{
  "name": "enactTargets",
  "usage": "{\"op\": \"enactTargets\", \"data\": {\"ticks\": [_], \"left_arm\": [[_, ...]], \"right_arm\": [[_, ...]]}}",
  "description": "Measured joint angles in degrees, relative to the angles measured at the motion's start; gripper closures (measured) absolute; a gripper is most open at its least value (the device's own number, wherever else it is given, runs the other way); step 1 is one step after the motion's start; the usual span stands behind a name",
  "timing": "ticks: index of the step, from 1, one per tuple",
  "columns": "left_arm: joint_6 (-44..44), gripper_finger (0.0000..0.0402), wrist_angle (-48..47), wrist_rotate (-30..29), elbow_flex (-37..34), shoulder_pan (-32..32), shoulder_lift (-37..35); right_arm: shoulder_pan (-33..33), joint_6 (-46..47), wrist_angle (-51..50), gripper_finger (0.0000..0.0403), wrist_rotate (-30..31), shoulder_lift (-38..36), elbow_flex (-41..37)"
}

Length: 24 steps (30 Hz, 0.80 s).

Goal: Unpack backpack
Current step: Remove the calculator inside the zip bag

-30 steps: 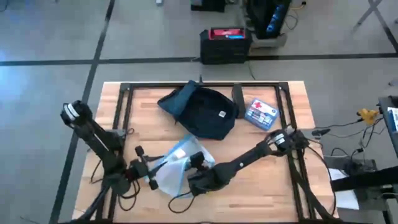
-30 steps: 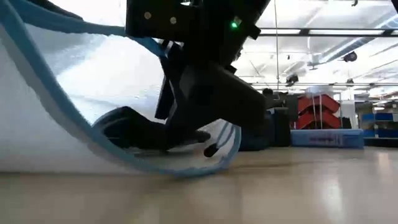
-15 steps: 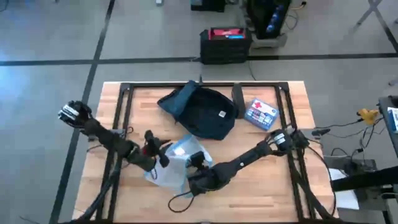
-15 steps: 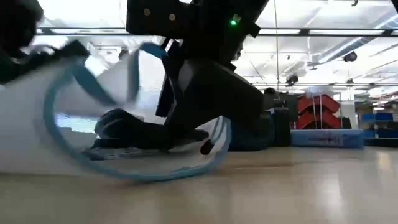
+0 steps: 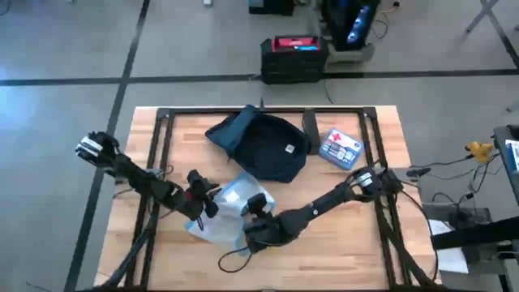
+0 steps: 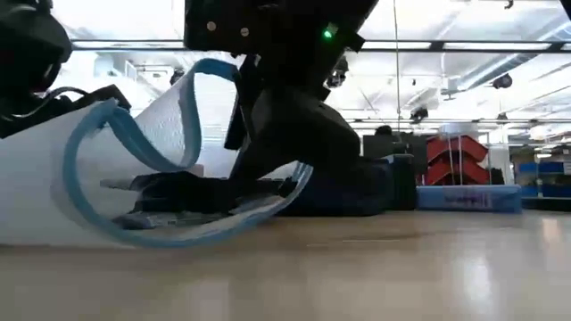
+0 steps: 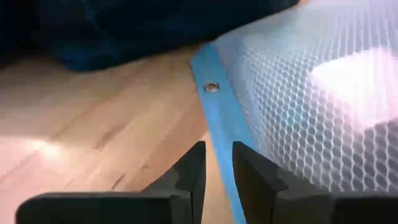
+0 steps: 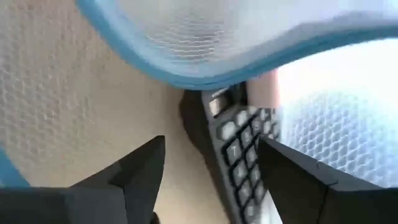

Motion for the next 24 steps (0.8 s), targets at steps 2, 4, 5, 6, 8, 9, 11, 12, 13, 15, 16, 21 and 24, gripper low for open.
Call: {"op": "enactTargets", "data": {"ticks": [2, 4, 5, 6, 8, 9, 11, 12, 13, 15, 16, 21, 24], "left_arm": [[0.06, 0.0338, 0.05, 0.64, 0.0, 0.0, 0.44], [0.1, 0.0337, 0.07, 0.98, 0.0, 0.0, 1.15], [0.12, 0.0338, 0.19, 1.34, 0.0, 0.0, 1.58], [0.12, 0.0338, 0.21, 1.49, 0.0, 0.0, 2.01], [0.12, 0.0339, 0.42, 1.82, 0.01, 0.01, 2.83], [0.1, 0.0339, 0.62, 1.82, 0.02, 0.02, 3.26], [0.01, 0.0339, 0.9, 1.81, 0.04, 0.03, 3.89], [-0.02, 0.0339, 0.98, 1.79, 0.04, 0.11, 4.18], [-0.1, 0.0339, 0.96, 1.79, 0.04, 0.11, 4.34], [0.09, 0.0339, 1.34, 2.03, 0.02, 0.17, 4.67], [0.86, 0.0339, 1.82, 2.42, 0.02, 0.18, 4.72], [9.03, 0.0339, 7.62, 6.85, -0.2, 0.22, 4.8], [14.19, 0.0342, 12.66, 11.66, -0.22, 0.14, 4.85]], "right_arm": [[-0.85, -0.75, 0.25, 0.0169, 0.01, 0.71, 0.04], [-1.64, -2.15, 0.63, 0.0169, 0.07, 1.73, 0.04], [-2.09, -3.07, 1.12, 0.0167, 0.11, 2.29, 0.04], [-2.54, -3.53, 1.76, 0.0165, 0.14, 2.54, 0.04], [-3.43, -4.43, 2.93, 0.016, 0.2, 2.9, 0.12], [-3.85, -4.6, 3.19, 0.0158, 0.21, 3.0, 0.41], [-4.77, -4.74, 3.71, 0.0154, 0.13, 3.07, 0.55], [-5.2, -4.83, 4.46, 0.0153, 0.05, 3.08, 0.54], [-5.59, -4.88, 5.19, 0.0153, 0.03, 3.08, 0.56], [-6.08, -4.88, 6.91, 0.0155, -0.14, 3.08, 0.56], [-6.22, -4.86, 7.89, 0.0157, -0.18, 3.08, 0.56], [-6.29, -3.38, 11.15, 0.0169, -3.06, 3.08, 0.6], [-5.81, -1.19, 11.94, 0.0176, -6.21, 3.08, 0.65]]}}
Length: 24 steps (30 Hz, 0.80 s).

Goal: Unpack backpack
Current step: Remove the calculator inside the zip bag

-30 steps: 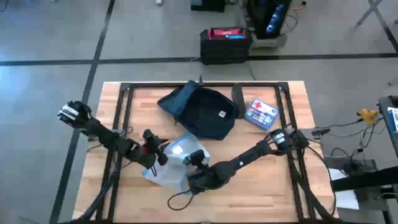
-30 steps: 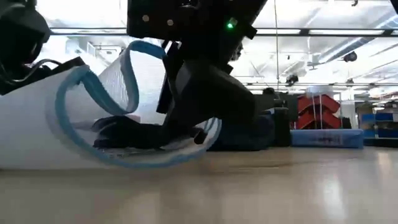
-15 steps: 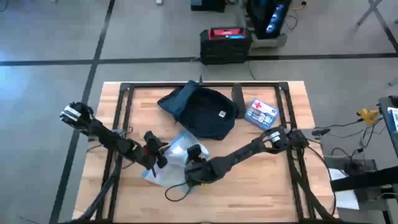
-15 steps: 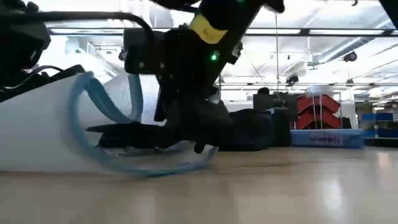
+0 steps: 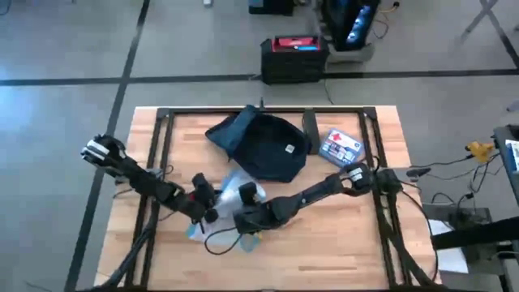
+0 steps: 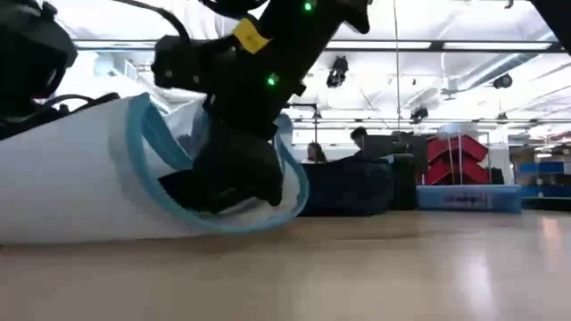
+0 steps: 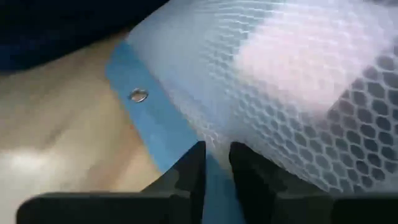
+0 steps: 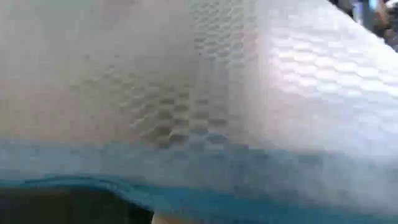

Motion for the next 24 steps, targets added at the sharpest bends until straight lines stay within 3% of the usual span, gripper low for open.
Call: {"op": "enactTargets", "data": {"ticks": [4, 13, 16, 20, 24], "left_arm": [[3.87, 0.0354, 3.24, 3.19, 0.0, -0.3, 0.0], [8.92, 0.0376, 5.84, 3.67, 0.35, -1.13, 2.12], [11.17, 0.0376, 8.17, 3.47, 0.35, -1.1, 3.04], [12.16, 0.0377, 9.68, 2.96, 0.35, -1.1, 3.69], [11.64, 0.0377, 9.21, 2.04, 0.37, -1.12, 3.89]], "right_arm": [[0.97, 1.39, -0.03, 0.0183, -0.23, 0.44, 0.01], [2.22, 8.28, 0.31, 0.0198, 3.15, 1.2, 0.0], [2.23, 10.92, 0.93, 0.0226, 2.66, 0.96, 0.0], [2.91, 11.79, 1.19, 0.0297, 2.92, 0.08, 0.0], [3.66, 13.2, 0.17, 0.0305, 3.45, -0.6, 0.11]]}}
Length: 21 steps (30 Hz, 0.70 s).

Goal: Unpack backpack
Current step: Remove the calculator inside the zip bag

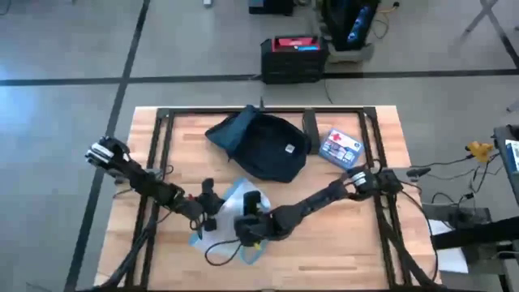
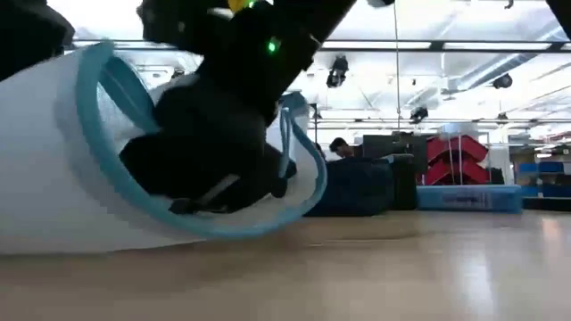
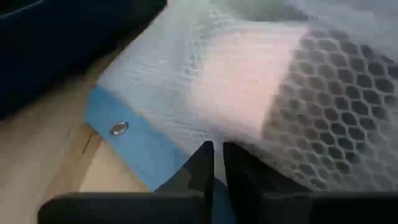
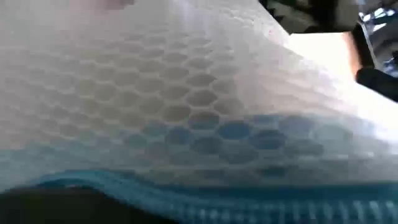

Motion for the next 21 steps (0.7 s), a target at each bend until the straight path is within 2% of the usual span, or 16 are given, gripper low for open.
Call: {"op": "enactTargets", "data": {"ticks": [5, 12, 16, 21], "left_arm": [[-2.65, 0.0377, -3.24, -1.96, -0.09, -0.01, 0.0], [-12.36, 0.0377, -12.39, -7.02, -0.14, -0.01, -0.3], [-14.37, 0.0377, -14.73, -7.45, -0.11, -0.01, -0.35], [-14.87, 0.0377, -15.89, -8.1, -0.09, 0.01, -0.39]], "right_arm": [[1.55, 3.1, -4.94, 0.0311, -2.11, -0.98, 2.26], [4.5, 4.72, -15.96, 0.0321, -7.1, -1.15, 9.12], [5.89, 4.79, -22.59, 0.0324, -9.76, -1.24, 13.25], [7.43, 5.72, -33.42, 0.0326, -10.08, -2.57, 17.24]]}}
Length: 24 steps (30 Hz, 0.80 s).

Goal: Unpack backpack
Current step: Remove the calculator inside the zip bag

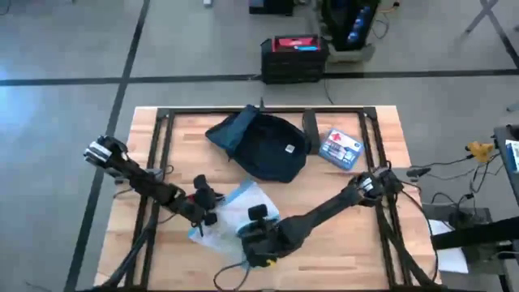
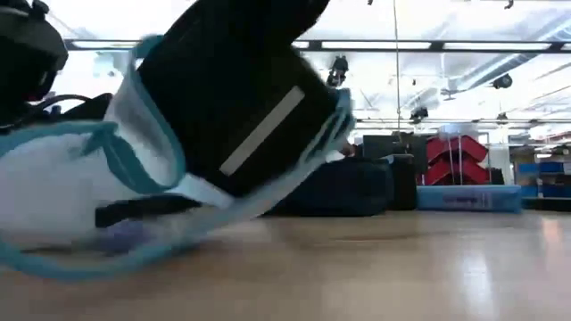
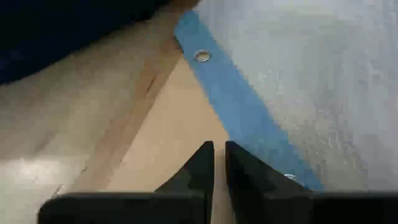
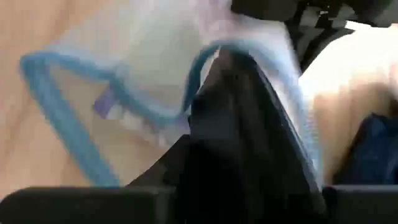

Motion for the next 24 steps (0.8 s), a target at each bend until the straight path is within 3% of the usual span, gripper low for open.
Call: {"op": "enactTargets", "data": {"ticks": [8, 14, 24], "left_arm": [[-2.51, 0.0377, -2.42, -0.27, -0.07, 0.04, -0.07], [-3.76, 0.0377, -4.22, -0.38, -0.31, 0.02, -0.84], [-3.67, 0.0377, -8.62, -0.05, -0.52, 0.04, -3.75]], "right_arm": [[1.97, 8.58, -17.05, 0.0367, 0.46, -5.05, 0.42], [3.39, 12.02, -20.26, 0.0394, 1.75, -8.95, 0.29], [4.17, 23.14, -33.68, 0.0396, 3.67, -12.4, -0.54]]}}
